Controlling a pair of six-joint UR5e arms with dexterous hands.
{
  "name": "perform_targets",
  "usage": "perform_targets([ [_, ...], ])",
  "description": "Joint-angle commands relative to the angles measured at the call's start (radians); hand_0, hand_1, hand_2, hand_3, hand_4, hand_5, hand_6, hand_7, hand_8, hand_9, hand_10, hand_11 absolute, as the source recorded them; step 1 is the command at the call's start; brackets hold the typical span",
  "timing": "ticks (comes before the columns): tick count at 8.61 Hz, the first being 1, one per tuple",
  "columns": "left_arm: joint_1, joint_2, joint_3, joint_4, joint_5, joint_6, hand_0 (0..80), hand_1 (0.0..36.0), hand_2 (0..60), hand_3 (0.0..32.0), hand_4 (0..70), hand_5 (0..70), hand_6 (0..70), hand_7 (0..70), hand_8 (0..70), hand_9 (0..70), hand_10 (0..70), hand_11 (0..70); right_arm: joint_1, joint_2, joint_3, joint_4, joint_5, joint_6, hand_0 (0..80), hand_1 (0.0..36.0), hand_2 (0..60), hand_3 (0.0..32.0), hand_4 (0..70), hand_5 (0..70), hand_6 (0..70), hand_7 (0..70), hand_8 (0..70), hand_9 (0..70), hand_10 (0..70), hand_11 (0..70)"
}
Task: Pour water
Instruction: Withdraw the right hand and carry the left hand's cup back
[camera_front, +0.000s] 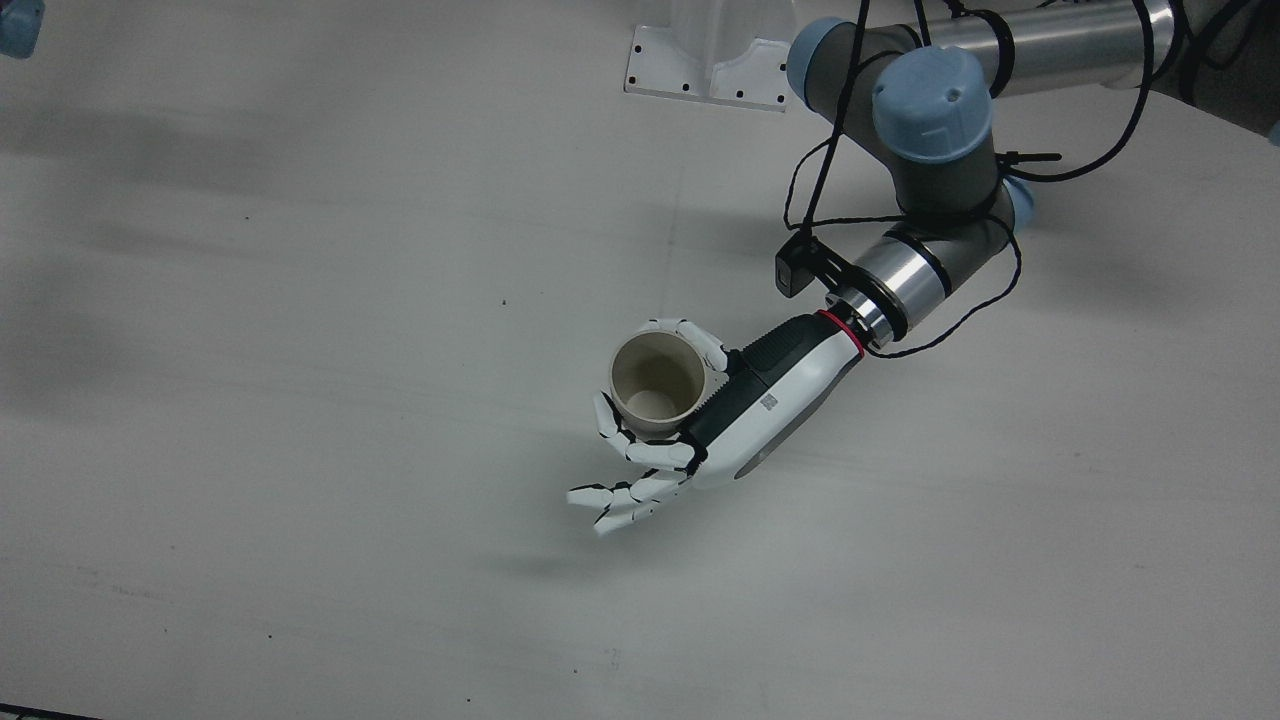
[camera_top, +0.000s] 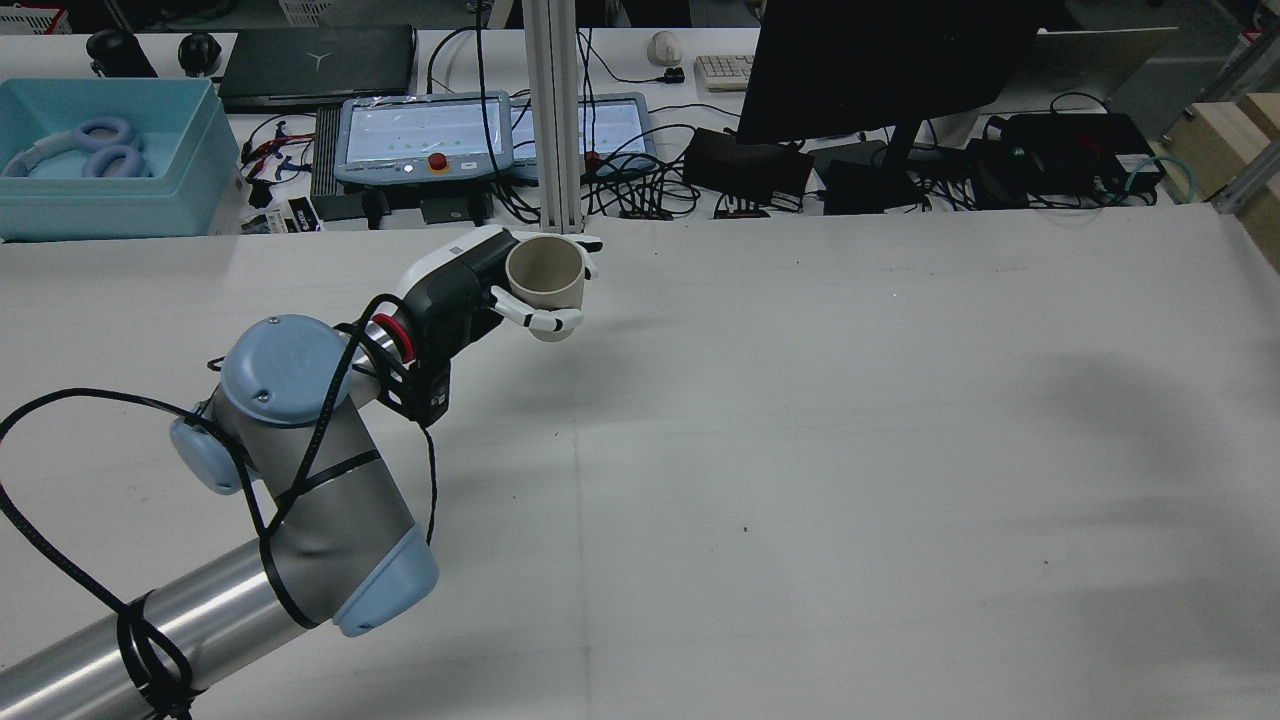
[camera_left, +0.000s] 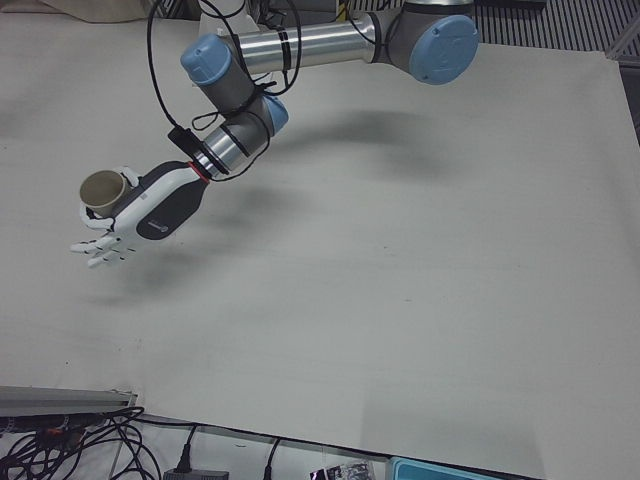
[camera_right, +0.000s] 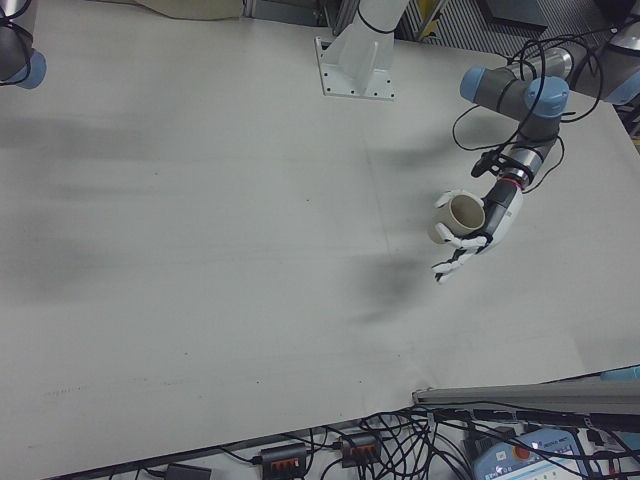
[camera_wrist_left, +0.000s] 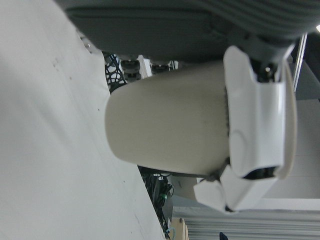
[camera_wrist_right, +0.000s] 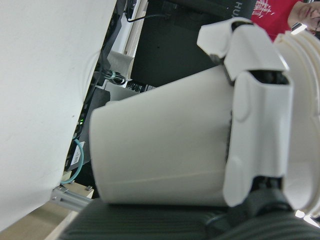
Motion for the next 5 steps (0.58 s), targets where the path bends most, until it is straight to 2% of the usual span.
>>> perform_targets([
  [1, -0.092, 0.267, 0.012, -0.224, 0.006, -0.004, 59.8, 36.0, 60.0, 0.0, 70.0, 70.0, 16.0, 19.6, 8.0, 8.7, 6.5, 10.8, -0.004, 0.037, -0.162, 0.041, 0.003, -0.019, 50.6, 21.8, 60.0, 0.0, 68.1, 63.6, 60.4, 56.8, 60.3, 70.0, 62.5, 70.0],
  [2, -0.107, 0.340, 0.039, -0.302, 0.006, -0.005, 59.6, 36.0, 60.0, 0.0, 70.0, 70.0, 16.4, 20.1, 8.2, 9.0, 7.0, 11.6, -0.004, 0.079, -0.188, 0.041, 0.011, -0.048, 50.2, 20.9, 60.0, 0.0, 66.7, 63.0, 60.2, 56.5, 61.0, 70.0, 64.0, 70.0],
  [3, -0.141, 0.356, 0.079, -0.361, 0.006, -0.005, 59.3, 36.0, 60.0, 0.0, 70.0, 70.0, 16.9, 20.5, 8.3, 9.4, 7.7, 12.6, -0.004, 0.125, -0.202, 0.039, 0.011, -0.095, 50.5, 19.7, 60.0, 0.0, 65.0, 61.9, 59.2, 55.5, 60.6, 70.0, 63.6, 70.0],
  [4, -0.170, 0.358, 0.139, -0.419, 0.008, -0.007, 59.1, 36.0, 60.0, 0.0, 70.0, 70.0, 17.0, 20.6, 8.5, 9.6, 7.9, 12.8, -0.002, 0.165, -0.228, 0.036, 0.012, -0.109, 51.2, 19.0, 60.0, 0.0, 66.7, 62.0, 59.3, 55.3, 59.9, 70.0, 62.3, 70.0],
  [5, -0.196, 0.358, 0.200, -0.470, 0.011, -0.007, 58.8, 36.0, 60.0, 0.0, 70.0, 70.0, 17.2, 20.6, 8.5, 9.6, 8.2, 13.1, -0.004, 0.174, -0.231, 0.034, 0.012, -0.111, 51.4, 18.7, 58.3, 0.0, 69.0, 62.2, 59.7, 55.3, 59.6, 70.0, 61.8, 70.0],
])
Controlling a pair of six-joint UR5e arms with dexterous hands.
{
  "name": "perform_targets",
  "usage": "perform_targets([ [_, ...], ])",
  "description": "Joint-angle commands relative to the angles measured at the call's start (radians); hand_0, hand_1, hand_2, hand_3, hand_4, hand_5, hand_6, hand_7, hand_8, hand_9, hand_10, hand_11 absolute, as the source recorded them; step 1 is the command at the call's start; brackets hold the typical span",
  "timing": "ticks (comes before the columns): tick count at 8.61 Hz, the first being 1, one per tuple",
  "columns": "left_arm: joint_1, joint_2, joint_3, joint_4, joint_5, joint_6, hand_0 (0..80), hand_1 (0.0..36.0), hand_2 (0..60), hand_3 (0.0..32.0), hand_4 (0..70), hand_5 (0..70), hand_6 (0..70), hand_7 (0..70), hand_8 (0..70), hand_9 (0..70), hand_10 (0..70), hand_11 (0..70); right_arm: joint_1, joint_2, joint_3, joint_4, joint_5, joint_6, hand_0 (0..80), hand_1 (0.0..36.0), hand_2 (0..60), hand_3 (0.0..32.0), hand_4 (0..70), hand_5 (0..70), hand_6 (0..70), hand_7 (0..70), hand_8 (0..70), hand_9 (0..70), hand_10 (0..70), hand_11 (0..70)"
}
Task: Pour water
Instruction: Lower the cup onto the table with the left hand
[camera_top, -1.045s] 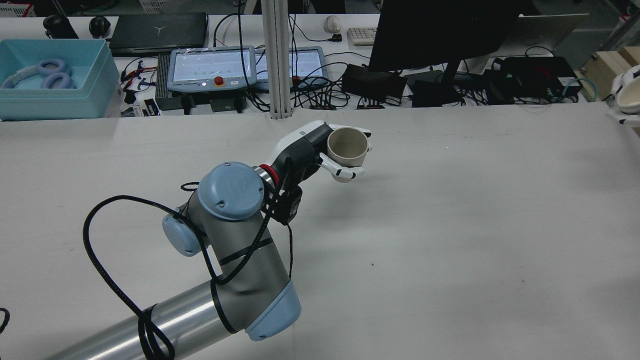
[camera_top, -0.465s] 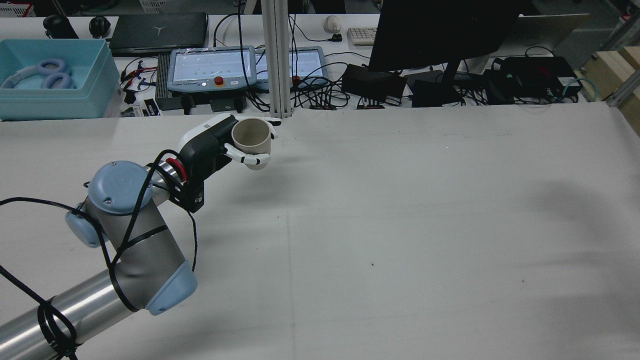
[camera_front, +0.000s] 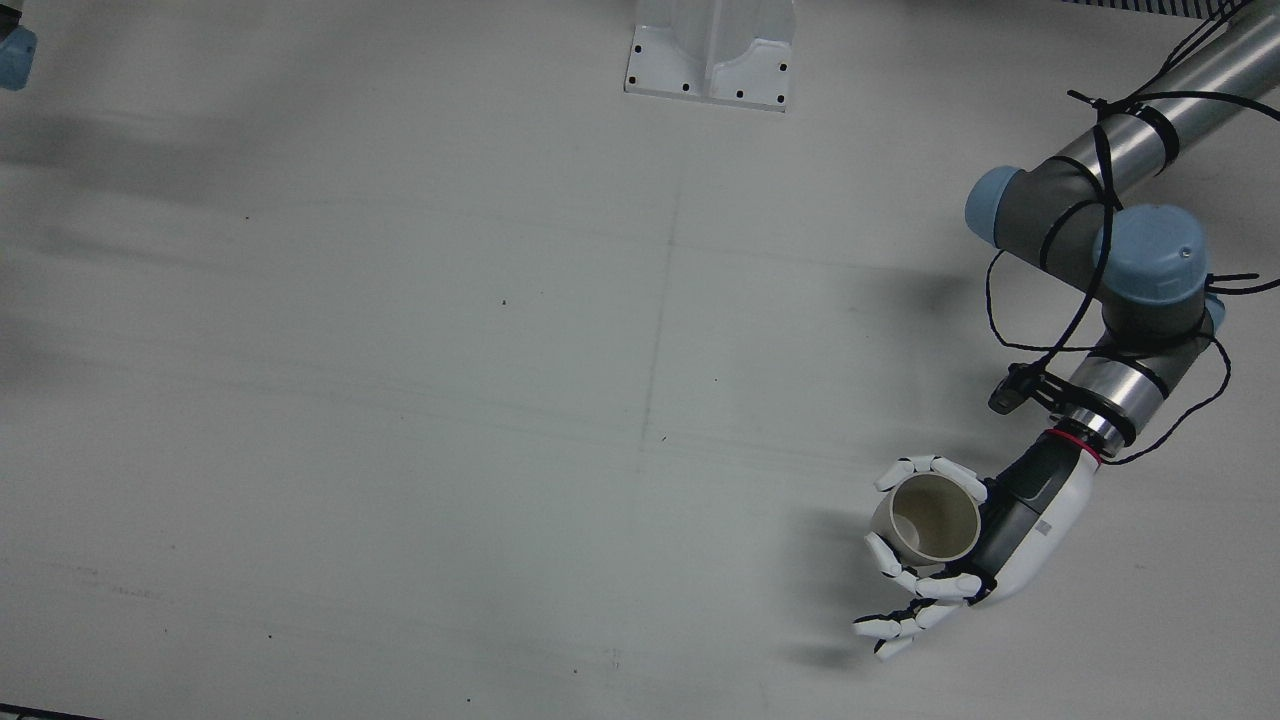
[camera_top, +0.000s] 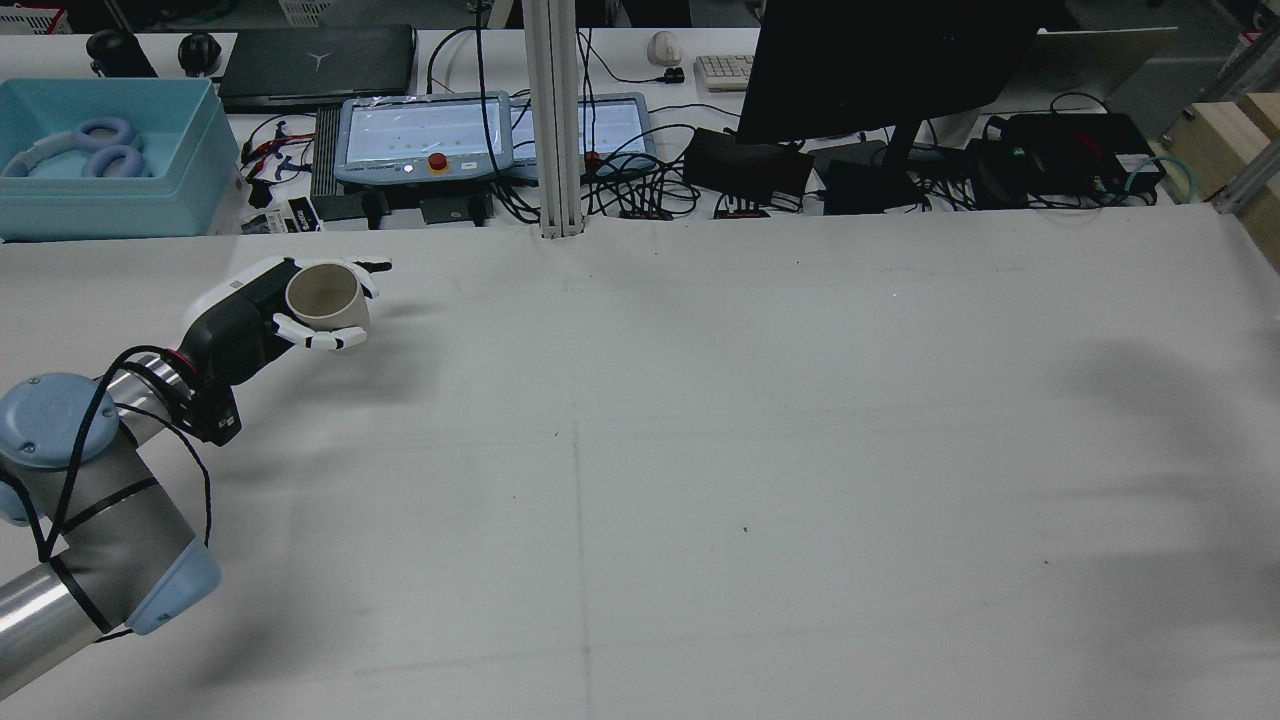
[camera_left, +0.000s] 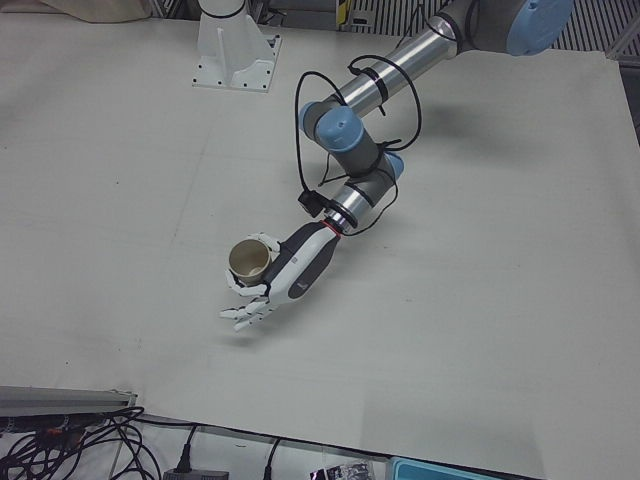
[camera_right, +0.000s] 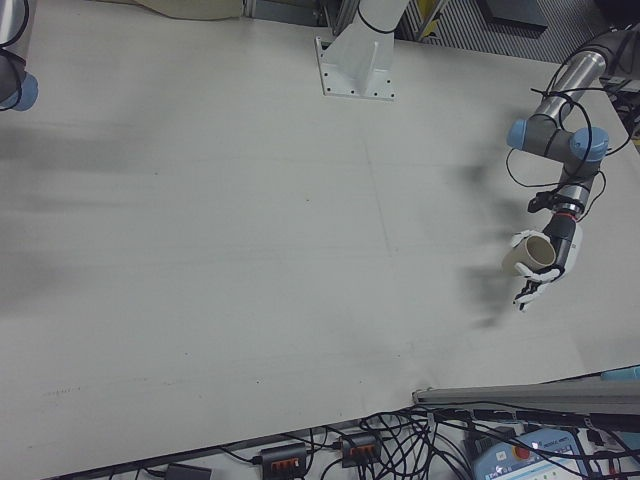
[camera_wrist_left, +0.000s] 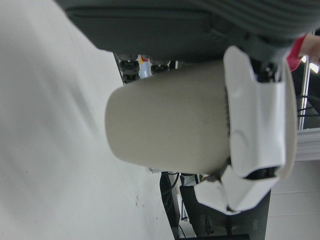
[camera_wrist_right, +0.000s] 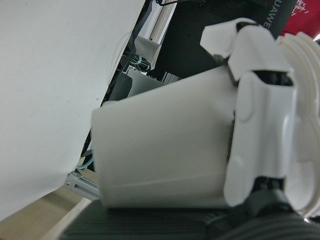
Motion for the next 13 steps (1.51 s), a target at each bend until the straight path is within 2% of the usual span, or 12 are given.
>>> perform_targets([
  [1, -0.094, 0.024, 0.202, -0.188, 0.042, 0.003, 58.4, 36.0, 60.0, 0.0, 70.0, 70.0, 17.5, 20.8, 8.6, 9.6, 8.2, 13.2, 0.006, 0.059, -0.033, -0.005, 0.004, -0.030, 52.1, 19.0, 57.4, 0.0, 70.0, 62.6, 59.6, 55.1, 58.7, 70.0, 60.4, 70.0],
  [2, -0.110, 0.027, 0.250, -0.228, 0.050, 0.019, 57.9, 35.5, 60.0, 0.0, 70.0, 70.0, 17.9, 20.8, 8.7, 9.8, 8.7, 13.6, 0.018, 0.056, -0.033, -0.005, 0.004, -0.031, 52.4, 19.6, 57.6, 0.0, 69.7, 62.5, 58.9, 54.5, 57.7, 70.0, 58.7, 70.0],
  [3, -0.111, 0.073, 0.264, -0.266, 0.049, 0.028, 58.6, 34.5, 60.0, 0.0, 70.0, 70.0, 18.0, 20.7, 8.8, 9.9, 8.7, 13.7, 0.023, 0.054, -0.033, -0.005, 0.004, -0.033, 52.5, 19.7, 56.8, 0.0, 68.5, 61.9, 57.9, 53.8, 56.7, 70.0, 57.7, 70.0],
  [4, -0.116, 0.113, 0.262, -0.273, 0.049, 0.030, 60.3, 28.4, 55.0, 0.0, 70.0, 70.0, 18.0, 19.7, 8.9, 9.6, 8.6, 13.4, 0.024, 0.053, -0.033, -0.005, 0.004, -0.031, 52.5, 19.7, 55.8, 0.0, 67.5, 61.5, 57.2, 53.2, 56.0, 70.0, 56.9, 70.0],
  [5, -0.122, 0.115, 0.259, -0.277, 0.049, 0.028, 60.8, 23.3, 31.0, 0.0, 70.0, 70.0, 17.5, 18.3, 8.5, 8.1, 7.0, 11.0, 0.029, 0.051, -0.033, -0.005, 0.004, -0.031, 52.9, 19.9, 55.1, 0.0, 67.0, 61.4, 56.8, 52.9, 55.7, 70.0, 56.3, 70.0],
  [6, -0.142, 0.127, 0.252, -0.280, 0.058, 0.025, 59.9, 18.5, 10.6, 0.0, 68.6, 70.0, 15.3, 17.0, 7.2, 5.9, 4.6, 7.5, 0.029, 0.050, -0.033, -0.005, 0.004, -0.031, 53.0, 19.9, 53.9, 0.0, 66.3, 61.2, 56.3, 52.6, 55.2, 70.0, 55.5, 70.0],
  [7, -0.144, 0.167, 0.218, -0.290, 0.062, 0.019, 60.1, 18.0, 6.1, 0.0, 65.1, 70.0, 14.7, 16.9, 6.7, 5.4, 3.3, 5.8, 0.030, 0.048, -0.033, -0.005, 0.002, -0.031, 53.0, 19.8, 53.8, 0.0, 65.9, 60.9, 55.9, 52.1, 54.8, 70.0, 55.1, 70.0],
  [8, -0.142, 0.212, 0.177, -0.290, 0.064, 0.019, 60.7, 18.1, 4.9, 0.0, 64.0, 70.0, 14.0, 16.4, 6.4, 5.0, 2.5, 4.6, 0.030, 0.046, -0.033, -0.005, 0.004, -0.033, 52.8, 19.6, 52.9, 0.0, 65.2, 60.5, 55.7, 51.9, 54.6, 70.0, 55.0, 70.0],
  [10, -0.137, 0.285, 0.157, -0.314, 0.066, 0.019, 60.0, 16.6, 0.2, 0.0, 59.2, 70.0, 13.8, 16.5, 6.0, 4.3, 0.9, 2.3, 0.032, 0.048, -0.033, -0.005, 0.002, -0.031, 52.6, 19.3, 51.8, 0.0, 64.6, 60.0, 55.3, 51.5, 54.4, 70.0, 54.8, 70.0],
  [11, -0.131, 0.311, 0.157, -0.323, 0.066, 0.019, 59.5, 15.7, 0.0, 0.0, 51.9, 61.0, 12.2, 15.7, 5.3, 3.5, 0.0, 0.6, 0.032, 0.046, -0.033, -0.005, 0.002, -0.030, 53.0, 19.5, 51.7, 0.0, 64.3, 59.9, 55.2, 51.3, 54.1, 70.0, 54.4, 70.0],
  [12, -0.128, 0.319, 0.157, -0.323, 0.066, 0.020, 59.3, 14.7, 0.0, 0.0, 46.9, 38.1, 10.1, 14.2, 4.0, 1.8, 0.0, 0.0, 0.033, 0.046, -0.033, -0.005, 0.002, -0.030, 53.0, 19.4, 51.5, 0.0, 64.3, 59.7, 55.0, 51.3, 54.0, 70.0, 54.4, 70.0],
  [13, -0.127, 0.319, 0.158, -0.322, 0.066, 0.023, 58.5, 13.7, 0.0, 0.0, 42.8, 19.1, 8.1, 12.2, 3.2, 1.0, 0.0, 0.0, 0.033, 0.046, -0.033, -0.005, 0.002, -0.028, 52.9, 19.5, 51.1, 0.0, 63.8, 59.5, 54.8, 51.2, 53.9, 70.0, 54.3, 70.0],
])
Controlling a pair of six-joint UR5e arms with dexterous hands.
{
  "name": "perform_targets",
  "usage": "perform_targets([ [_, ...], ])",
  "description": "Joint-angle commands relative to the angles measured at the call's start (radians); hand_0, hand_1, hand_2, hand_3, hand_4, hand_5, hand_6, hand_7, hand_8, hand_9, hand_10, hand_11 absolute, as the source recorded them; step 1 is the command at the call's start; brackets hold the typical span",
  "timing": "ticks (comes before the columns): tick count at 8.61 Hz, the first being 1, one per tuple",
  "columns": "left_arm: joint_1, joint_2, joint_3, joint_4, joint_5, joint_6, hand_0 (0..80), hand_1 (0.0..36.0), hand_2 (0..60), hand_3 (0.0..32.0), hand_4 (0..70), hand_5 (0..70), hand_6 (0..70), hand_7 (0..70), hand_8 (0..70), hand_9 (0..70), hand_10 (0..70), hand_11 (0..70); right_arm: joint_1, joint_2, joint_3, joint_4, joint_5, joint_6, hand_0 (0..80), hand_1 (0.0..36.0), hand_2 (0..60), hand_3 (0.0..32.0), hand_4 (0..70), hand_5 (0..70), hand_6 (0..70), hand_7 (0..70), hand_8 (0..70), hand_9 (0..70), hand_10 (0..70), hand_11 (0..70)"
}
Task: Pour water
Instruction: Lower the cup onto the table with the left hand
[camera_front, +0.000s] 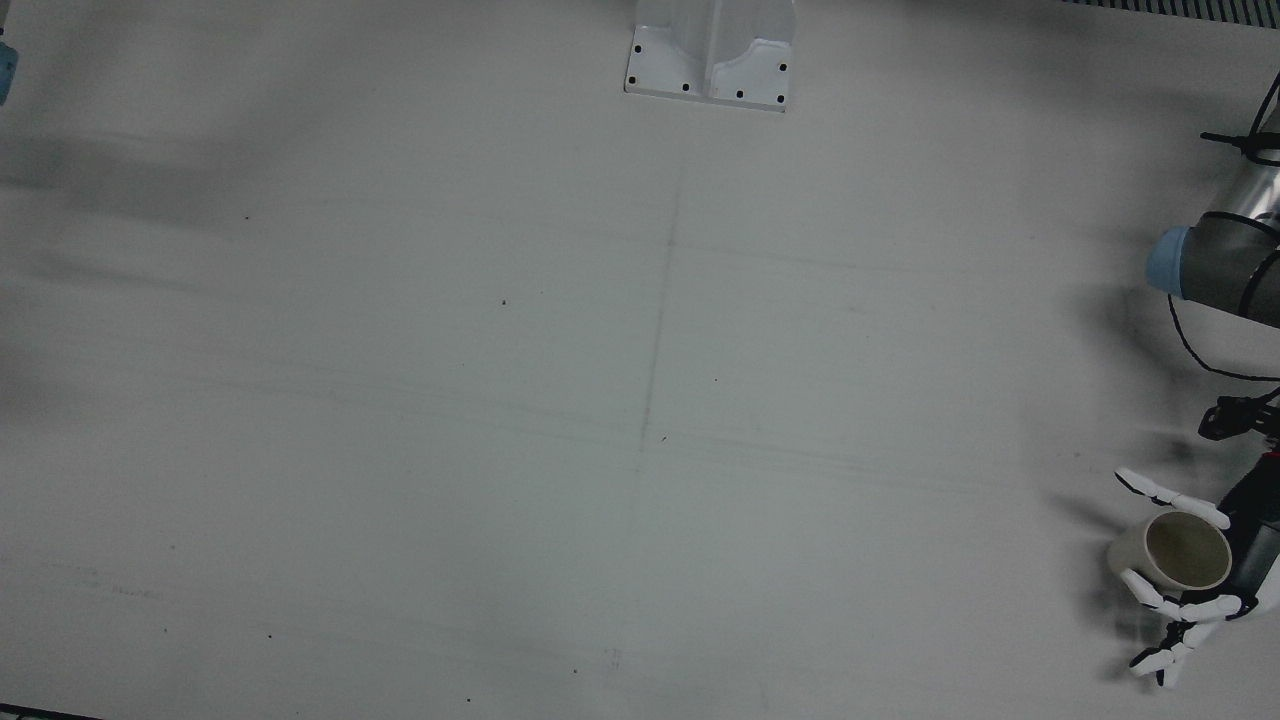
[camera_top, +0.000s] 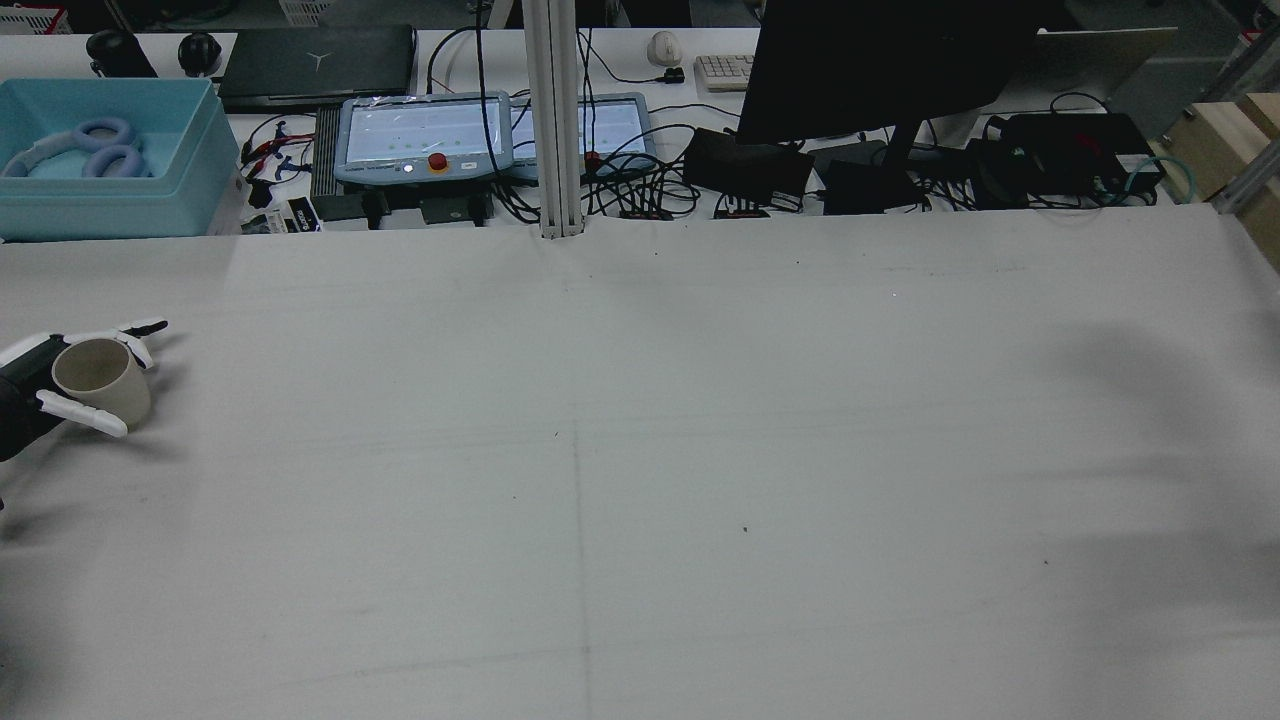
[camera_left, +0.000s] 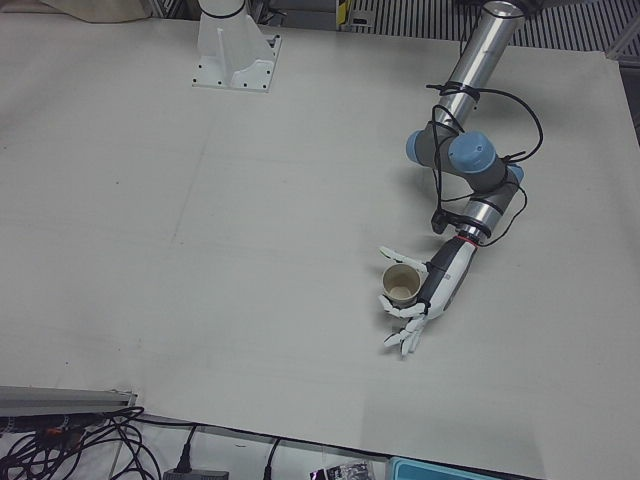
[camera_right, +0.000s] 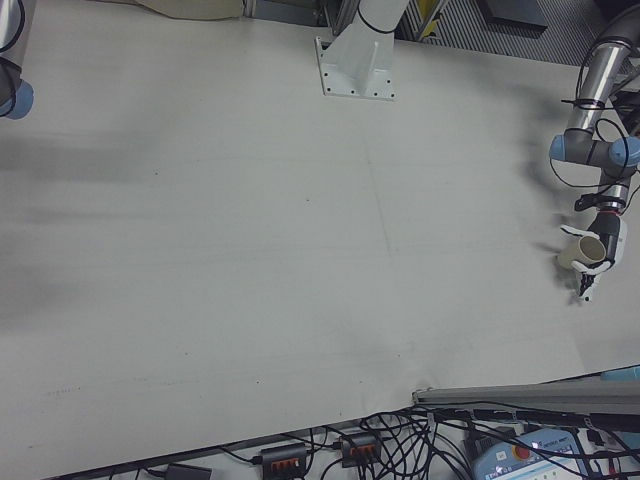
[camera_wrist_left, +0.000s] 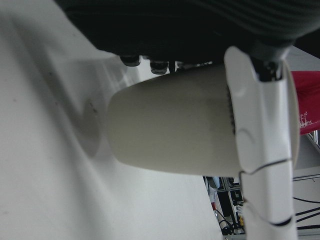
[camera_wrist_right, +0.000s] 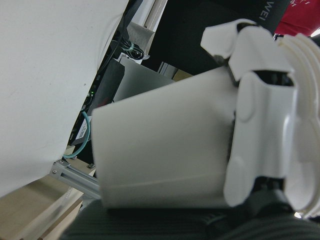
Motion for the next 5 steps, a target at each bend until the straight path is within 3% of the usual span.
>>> perform_targets([
  [1, 0.009, 0.022, 0.005, -0.005, 0.000, 0.009, 57.0, 11.3, 0.0, 0.0, 35.8, 5.5, 5.3, 8.9, 2.3, 0.3, 0.0, 0.0, 0.003, -0.005, 0.000, 0.000, 0.001, 0.000, 53.1, 19.6, 50.9, 0.0, 63.4, 59.4, 54.6, 50.9, 53.8, 70.0, 54.2, 70.0],
  [2, 0.011, 0.022, 0.005, -0.005, -0.001, 0.010, 56.2, 10.4, 0.0, 0.0, 33.1, 1.2, 4.4, 7.7, 2.1, 0.1, 0.0, 0.0, 0.007, -0.005, 0.000, 0.000, 0.000, 0.002, 53.0, 19.4, 50.6, 0.0, 63.1, 59.3, 54.6, 51.0, 53.8, 70.0, 54.3, 70.0],
  [5, 0.000, 0.019, 0.011, -0.005, -0.001, 0.015, 54.7, 8.6, 0.0, 0.0, 23.7, 0.0, 2.3, 4.7, 1.9, 0.0, 0.0, 0.0, 0.017, -0.007, -0.002, 0.000, 0.001, -0.015, 53.0, 19.2, 49.2, 0.0, 62.4, 58.8, 54.1, 50.6, 53.7, 70.0, 54.5, 70.0],
])
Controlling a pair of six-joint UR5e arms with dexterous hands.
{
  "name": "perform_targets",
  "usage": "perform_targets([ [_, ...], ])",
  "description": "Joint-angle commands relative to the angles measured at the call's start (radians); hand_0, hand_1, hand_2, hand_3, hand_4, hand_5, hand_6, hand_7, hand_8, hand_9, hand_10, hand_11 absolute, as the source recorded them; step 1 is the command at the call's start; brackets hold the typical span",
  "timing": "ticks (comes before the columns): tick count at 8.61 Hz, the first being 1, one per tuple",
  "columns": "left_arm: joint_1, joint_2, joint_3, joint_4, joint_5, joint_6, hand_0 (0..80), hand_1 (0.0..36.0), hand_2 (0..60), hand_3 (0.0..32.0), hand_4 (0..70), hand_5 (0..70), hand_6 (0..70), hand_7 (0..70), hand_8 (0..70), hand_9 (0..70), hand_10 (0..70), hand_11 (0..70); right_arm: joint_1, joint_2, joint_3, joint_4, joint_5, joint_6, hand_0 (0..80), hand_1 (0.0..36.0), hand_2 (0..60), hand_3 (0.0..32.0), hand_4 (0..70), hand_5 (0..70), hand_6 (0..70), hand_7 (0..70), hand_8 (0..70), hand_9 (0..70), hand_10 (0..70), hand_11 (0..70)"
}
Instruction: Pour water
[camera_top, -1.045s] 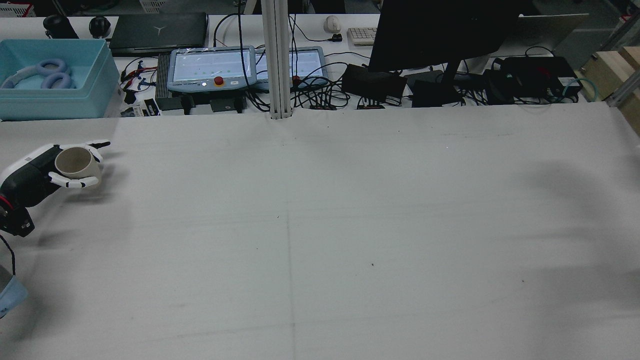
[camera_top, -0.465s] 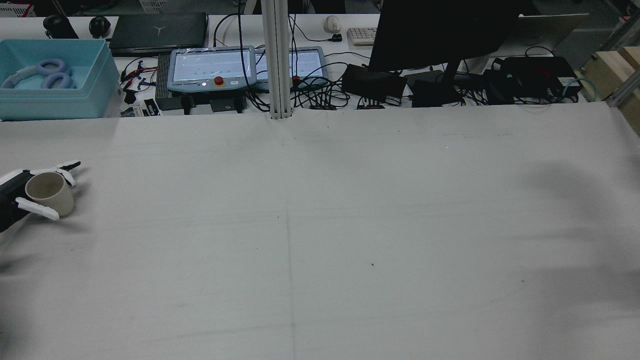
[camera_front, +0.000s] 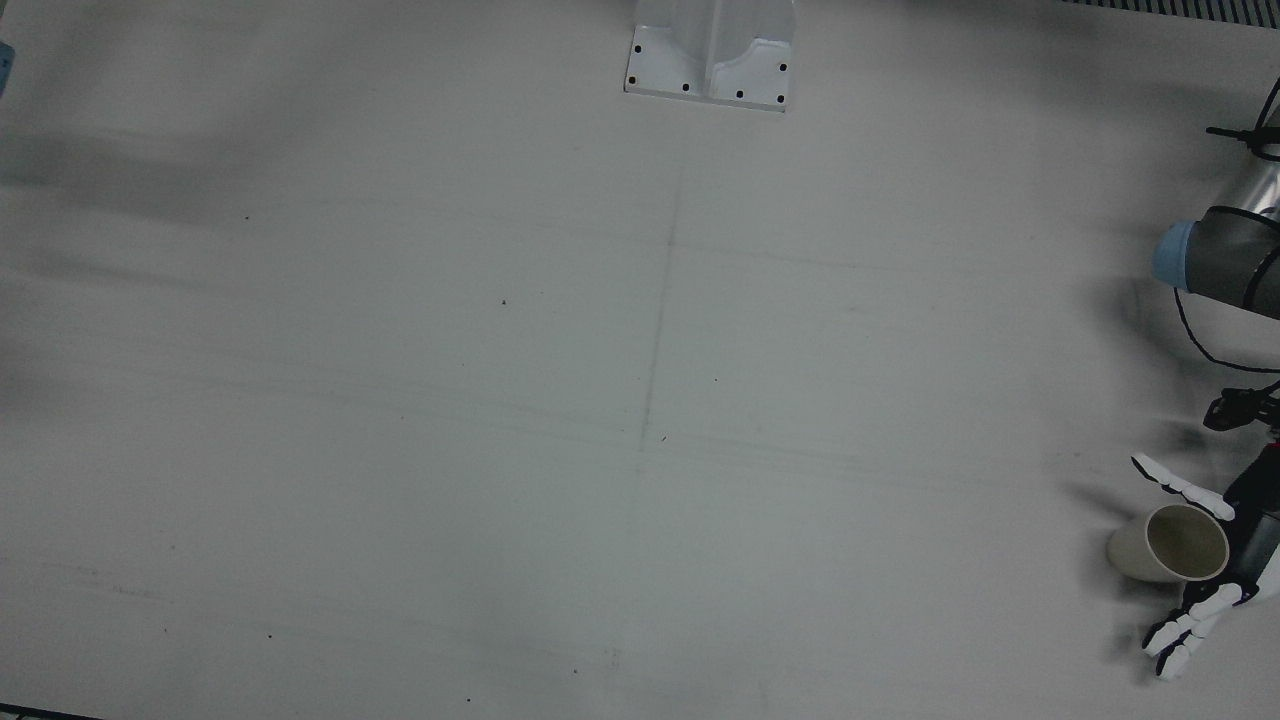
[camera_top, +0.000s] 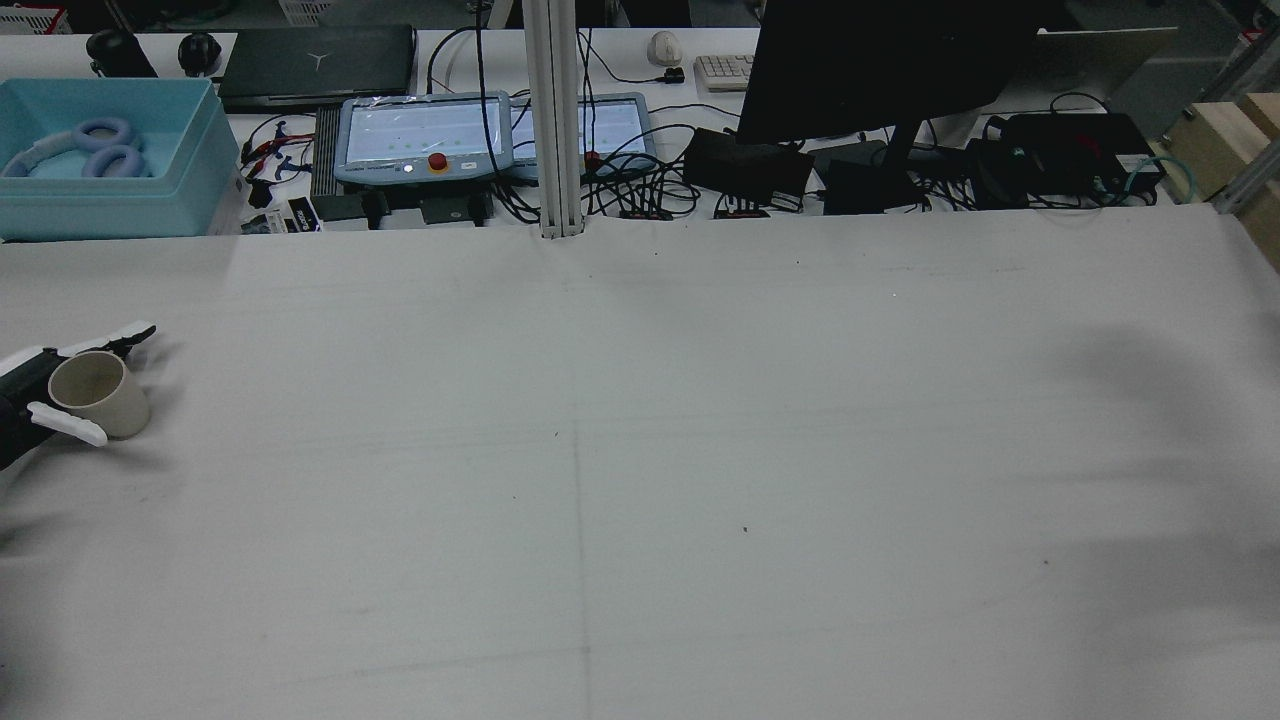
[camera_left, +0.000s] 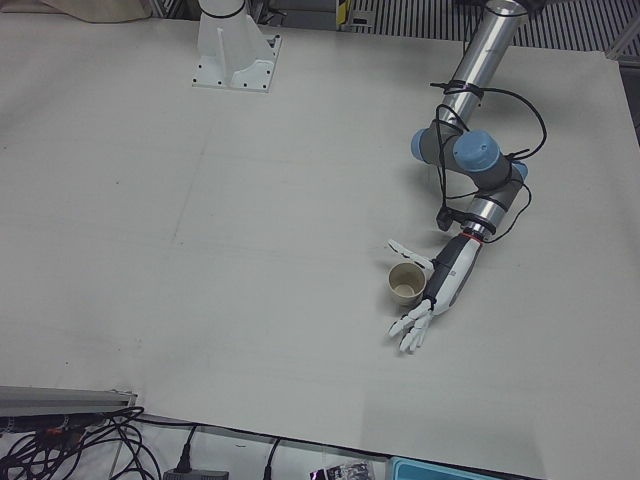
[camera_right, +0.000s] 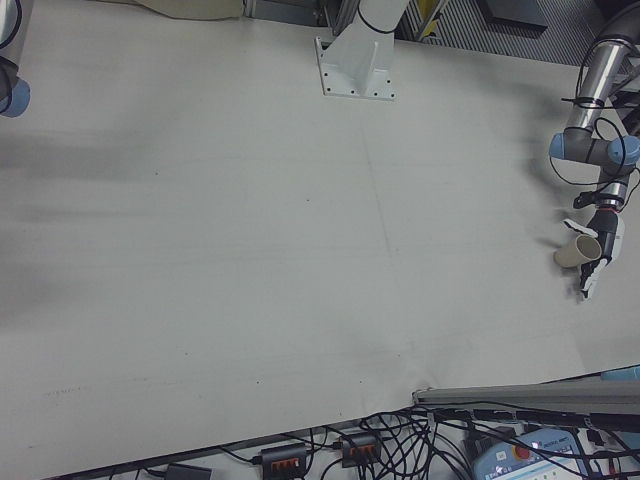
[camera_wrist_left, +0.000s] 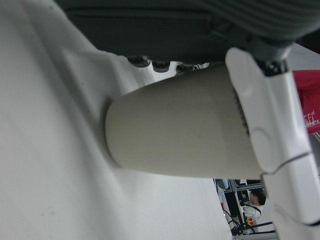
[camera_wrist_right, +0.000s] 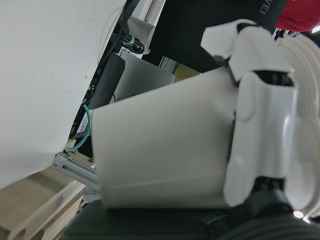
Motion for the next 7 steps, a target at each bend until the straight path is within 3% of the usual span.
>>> perform_targets([
  [1, -0.017, -0.003, 0.007, 0.000, 0.000, 0.002, 53.3, 7.4, 0.0, 0.0, 14.2, 0.0, 0.9, 3.2, 1.3, 0.0, 0.0, 0.0, 0.002, -0.001, 0.000, 0.000, 0.000, -0.024, 52.8, 18.7, 48.1, 0.0, 62.3, 58.4, 54.3, 50.6, 54.0, 70.0, 55.1, 70.0],
  [3, -0.081, -0.002, 0.016, -0.002, 0.000, 0.005, 52.2, 6.5, 0.0, 0.0, 6.6, 0.0, 0.0, 2.0, 0.7, 0.0, 0.0, 0.0, -0.002, -0.001, 0.000, 0.002, 0.001, -0.027, 52.5, 18.2, 46.9, 0.0, 61.0, 57.8, 53.9, 50.3, 53.9, 70.0, 55.5, 70.0],
  [5, -0.191, -0.002, 0.019, -0.049, 0.023, -0.006, 51.1, 5.6, 0.0, 0.0, 4.6, 0.0, 0.0, 1.7, 0.1, 0.0, 0.0, 0.0, -0.016, -0.001, -0.002, 0.000, 0.001, -0.048, 52.5, 18.2, 45.8, 0.0, 59.6, 57.1, 53.0, 49.8, 53.5, 69.9, 55.0, 70.0],
  [7, -0.387, -0.014, -0.002, -0.055, 0.163, -0.006, 51.7, 4.9, 0.0, 0.0, 6.0, 0.0, 0.0, 2.4, 0.0, 0.0, 0.0, 0.0, -0.048, 0.016, -0.003, 0.002, 0.011, -0.170, 52.1, 17.5, 45.6, 0.0, 61.1, 56.8, 53.6, 50.3, 54.0, 70.0, 55.2, 70.0],
])
